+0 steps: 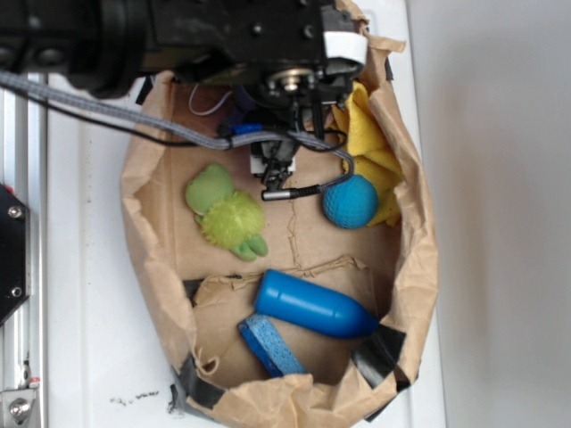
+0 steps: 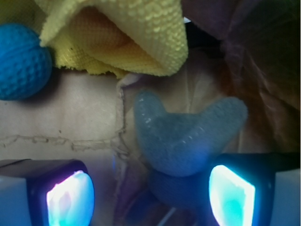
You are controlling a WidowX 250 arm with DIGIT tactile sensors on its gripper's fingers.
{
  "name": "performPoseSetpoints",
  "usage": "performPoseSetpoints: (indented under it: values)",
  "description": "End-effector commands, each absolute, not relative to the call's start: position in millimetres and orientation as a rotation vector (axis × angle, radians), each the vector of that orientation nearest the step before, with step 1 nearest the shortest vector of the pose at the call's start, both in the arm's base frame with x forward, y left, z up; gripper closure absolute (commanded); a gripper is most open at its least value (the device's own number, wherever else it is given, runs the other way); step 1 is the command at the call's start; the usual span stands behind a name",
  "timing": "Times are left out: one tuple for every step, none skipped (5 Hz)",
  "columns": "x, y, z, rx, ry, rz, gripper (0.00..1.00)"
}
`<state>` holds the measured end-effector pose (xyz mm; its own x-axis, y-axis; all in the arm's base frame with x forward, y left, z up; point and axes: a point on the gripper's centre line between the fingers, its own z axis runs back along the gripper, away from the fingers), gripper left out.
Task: Grab the gray animal.
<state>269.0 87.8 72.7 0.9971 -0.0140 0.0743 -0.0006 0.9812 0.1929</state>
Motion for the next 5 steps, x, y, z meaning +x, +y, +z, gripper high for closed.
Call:
performPoseSetpoints:
  values:
    - [262,115,92,0.267,-0.127,0.076,0.00]
    - [266,116,86,0.276,-0.130,0.069,0.00]
    - [272,111,80,0.277,-0.139,0.054,0.00]
    - [279,105,72,0.263,-0.161,0.037,0.00]
    - [284,99,63,0.233,-0.165,0.009,0.00]
